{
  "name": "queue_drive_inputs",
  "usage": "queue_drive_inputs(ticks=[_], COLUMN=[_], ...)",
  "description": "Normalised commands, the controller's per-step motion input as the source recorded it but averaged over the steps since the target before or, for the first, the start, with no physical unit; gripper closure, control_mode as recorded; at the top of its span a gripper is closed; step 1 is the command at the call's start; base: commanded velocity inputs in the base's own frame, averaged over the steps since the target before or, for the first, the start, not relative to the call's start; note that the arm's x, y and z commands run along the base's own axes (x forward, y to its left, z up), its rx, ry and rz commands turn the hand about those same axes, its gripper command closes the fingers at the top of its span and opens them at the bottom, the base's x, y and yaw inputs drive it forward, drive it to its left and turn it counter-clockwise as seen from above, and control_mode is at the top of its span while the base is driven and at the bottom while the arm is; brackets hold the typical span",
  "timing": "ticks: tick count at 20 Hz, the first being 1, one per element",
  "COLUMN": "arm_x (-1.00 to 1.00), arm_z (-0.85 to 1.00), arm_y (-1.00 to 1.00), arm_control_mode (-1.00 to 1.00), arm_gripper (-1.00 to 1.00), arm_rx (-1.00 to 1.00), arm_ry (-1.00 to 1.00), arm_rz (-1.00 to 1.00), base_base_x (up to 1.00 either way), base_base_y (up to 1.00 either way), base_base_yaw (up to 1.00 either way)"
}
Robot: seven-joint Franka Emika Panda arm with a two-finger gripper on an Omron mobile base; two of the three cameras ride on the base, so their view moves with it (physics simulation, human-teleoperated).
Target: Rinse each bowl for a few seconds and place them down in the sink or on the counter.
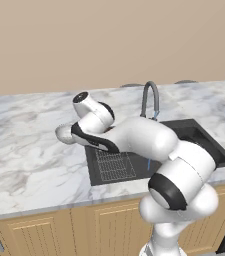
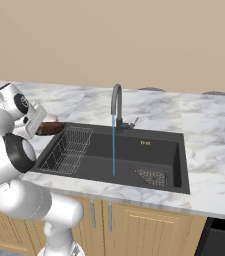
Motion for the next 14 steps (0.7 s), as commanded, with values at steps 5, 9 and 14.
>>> queue_drive_inputs(ticks=[5,9,14], arm_x=[0.01,0.01,0.0], arm_z=[-0.15,-0.1,-0.11], arm_y=[-0.31,-0.36,-0.4], arm_control_mode=[-1.0,-1.0,-1.0], arm_gripper=[1.0,1.0,1.0], arm_rx=[0.0,-0.04,-0.03], arm_ry=[-0.02,-0.07,-0.06], arm_rz=[-0.12,-0.08,-0.08], base_base_x=[0.0,0.0,0.0], base_base_y=[0.0,0.0,0.0], base_base_yaw=[0.0,0.0,0.0])
